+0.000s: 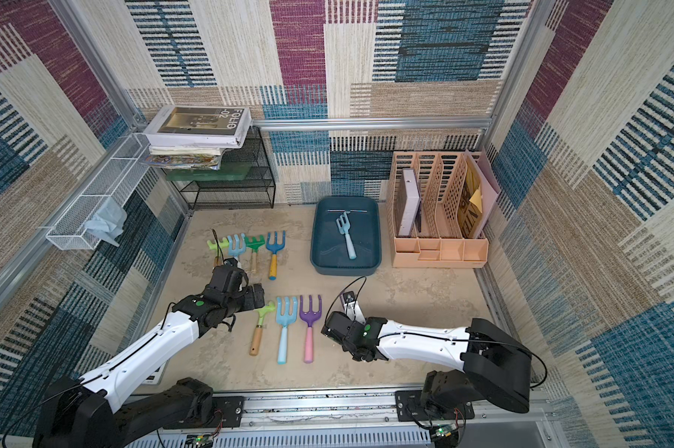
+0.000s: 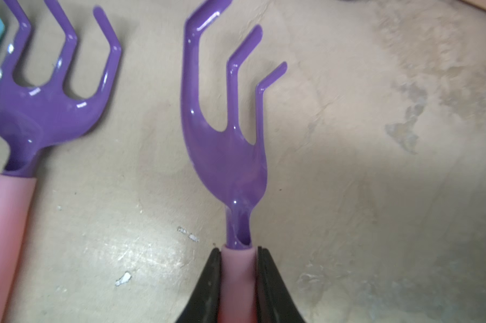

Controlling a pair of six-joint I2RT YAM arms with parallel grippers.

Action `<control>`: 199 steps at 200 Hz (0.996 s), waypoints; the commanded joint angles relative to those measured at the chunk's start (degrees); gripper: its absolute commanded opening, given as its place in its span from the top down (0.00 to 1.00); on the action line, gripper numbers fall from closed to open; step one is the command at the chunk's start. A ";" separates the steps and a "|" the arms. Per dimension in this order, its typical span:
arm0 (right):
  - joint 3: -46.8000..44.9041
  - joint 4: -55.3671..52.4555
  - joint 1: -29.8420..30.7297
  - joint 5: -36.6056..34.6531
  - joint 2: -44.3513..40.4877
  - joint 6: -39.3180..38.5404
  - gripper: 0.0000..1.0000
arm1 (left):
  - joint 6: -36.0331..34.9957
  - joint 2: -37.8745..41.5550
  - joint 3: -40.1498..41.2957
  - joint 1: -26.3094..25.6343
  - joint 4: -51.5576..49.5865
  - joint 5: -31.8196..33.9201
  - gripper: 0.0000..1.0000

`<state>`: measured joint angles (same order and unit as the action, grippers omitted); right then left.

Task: Take the hand rake out of the storage box
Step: Place the rake at the center of the board.

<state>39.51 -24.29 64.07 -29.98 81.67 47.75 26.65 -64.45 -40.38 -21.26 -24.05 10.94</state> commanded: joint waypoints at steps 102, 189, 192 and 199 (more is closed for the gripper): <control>3.94 5.48 -2.25 7.27 9.24 -0.77 0.47 | 0.01 -0.04 -0.18 0.07 -0.12 0.57 0.01; 0.87 10.05 -6.06 16.76 6.80 -0.72 0.74 | 0.12 0.11 -0.15 0.07 -0.27 0.84 0.01; 1.02 9.99 -6.05 16.81 6.95 -0.47 0.74 | 0.15 0.11 -0.20 0.10 -0.31 0.84 0.01; 1.34 9.88 -5.90 17.26 7.29 -0.03 0.74 | 0.18 0.11 -0.15 0.13 -0.24 0.80 0.01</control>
<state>40.32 -11.97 58.02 -16.62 87.66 45.87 26.65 -64.45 -40.40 -21.26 -24.08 11.16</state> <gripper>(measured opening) 0.255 0.989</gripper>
